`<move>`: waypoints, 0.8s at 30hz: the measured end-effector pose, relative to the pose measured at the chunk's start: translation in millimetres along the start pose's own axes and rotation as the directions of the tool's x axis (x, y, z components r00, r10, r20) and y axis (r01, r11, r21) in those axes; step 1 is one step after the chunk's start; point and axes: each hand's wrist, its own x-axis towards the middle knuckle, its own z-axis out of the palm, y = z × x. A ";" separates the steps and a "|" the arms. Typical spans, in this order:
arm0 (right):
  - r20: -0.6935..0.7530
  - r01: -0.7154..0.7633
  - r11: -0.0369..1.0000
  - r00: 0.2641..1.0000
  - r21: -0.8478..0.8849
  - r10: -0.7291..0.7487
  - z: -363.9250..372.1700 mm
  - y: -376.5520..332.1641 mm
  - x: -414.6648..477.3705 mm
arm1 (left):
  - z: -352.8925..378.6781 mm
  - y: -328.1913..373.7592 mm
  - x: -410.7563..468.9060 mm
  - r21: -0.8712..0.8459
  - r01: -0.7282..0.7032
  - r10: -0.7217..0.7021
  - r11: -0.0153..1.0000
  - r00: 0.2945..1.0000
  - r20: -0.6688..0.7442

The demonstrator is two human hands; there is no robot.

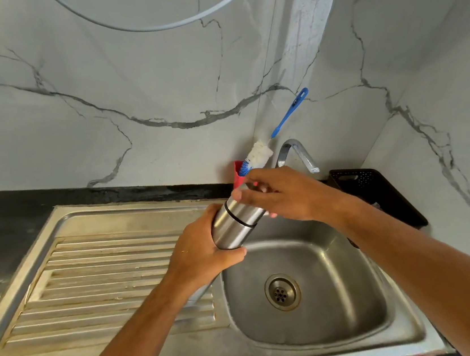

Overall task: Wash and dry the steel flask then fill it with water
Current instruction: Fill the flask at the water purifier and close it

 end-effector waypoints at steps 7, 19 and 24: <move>0.002 0.030 0.981 1.000 0.191 -0.031 -3.3 1.0 -1.5 | 0.8 3.4 2.8 -0.058 0.010 -0.009 0.998 1.000 0.015; -0.149 0.210 0.521 0.976 0.827 -0.158 -6.7 -8.7 -6.4 | -0.3 49.0 22.0 -0.452 -0.007 0.115 0.892 0.971 0.212; -0.272 0.264 0.380 0.962 0.887 -0.034 5.9 -17.0 0.3 | 7.1 47.7 27.9 -0.508 0.036 0.098 0.861 0.967 0.235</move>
